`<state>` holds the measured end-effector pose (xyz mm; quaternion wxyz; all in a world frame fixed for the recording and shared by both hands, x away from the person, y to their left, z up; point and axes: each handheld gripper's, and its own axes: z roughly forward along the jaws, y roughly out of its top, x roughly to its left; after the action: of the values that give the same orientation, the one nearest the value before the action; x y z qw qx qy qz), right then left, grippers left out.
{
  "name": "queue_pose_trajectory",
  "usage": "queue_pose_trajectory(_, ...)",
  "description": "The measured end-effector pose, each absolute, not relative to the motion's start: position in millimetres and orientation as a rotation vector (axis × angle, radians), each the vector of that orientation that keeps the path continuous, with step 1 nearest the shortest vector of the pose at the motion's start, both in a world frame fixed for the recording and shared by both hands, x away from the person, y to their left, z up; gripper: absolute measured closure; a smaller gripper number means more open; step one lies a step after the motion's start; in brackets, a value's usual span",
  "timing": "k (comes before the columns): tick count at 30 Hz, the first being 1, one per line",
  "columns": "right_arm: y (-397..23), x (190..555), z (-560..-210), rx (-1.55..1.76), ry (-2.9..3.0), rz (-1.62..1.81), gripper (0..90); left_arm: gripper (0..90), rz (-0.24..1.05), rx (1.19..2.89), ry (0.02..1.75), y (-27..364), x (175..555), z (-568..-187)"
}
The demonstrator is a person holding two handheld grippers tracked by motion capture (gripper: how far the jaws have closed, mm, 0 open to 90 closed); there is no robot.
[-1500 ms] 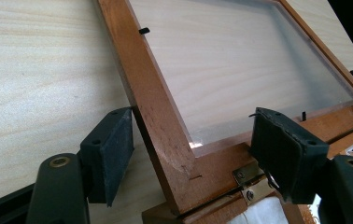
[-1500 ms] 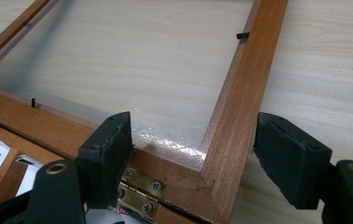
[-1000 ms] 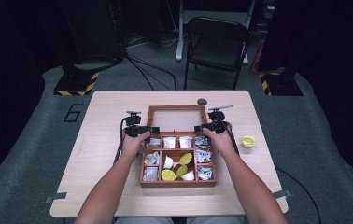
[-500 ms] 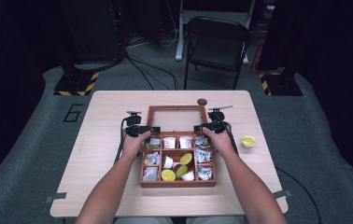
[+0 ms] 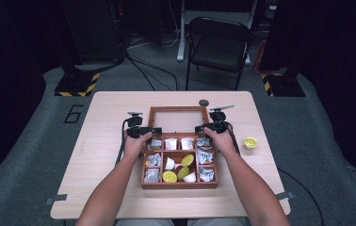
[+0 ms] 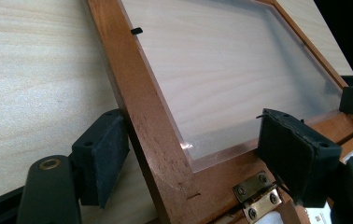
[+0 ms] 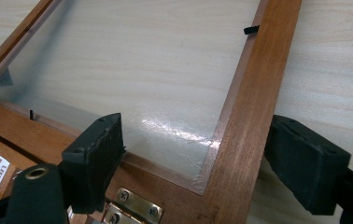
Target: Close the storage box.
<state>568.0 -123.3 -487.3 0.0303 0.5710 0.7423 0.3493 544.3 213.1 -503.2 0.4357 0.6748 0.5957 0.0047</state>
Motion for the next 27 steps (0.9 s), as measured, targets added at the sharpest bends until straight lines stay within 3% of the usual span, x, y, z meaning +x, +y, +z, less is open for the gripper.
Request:
queue_pose_trajectory(9,-123,568,-484,1.769,2.281,1.066,22.2,26.1,0.022,1.681,1.473,215,544,-502)
queue_pose_trajectory(27,-125,560,-464,1.697,2.209,1.119,33.8,38.5,0.088,1.626,1.452,221,538,-486)
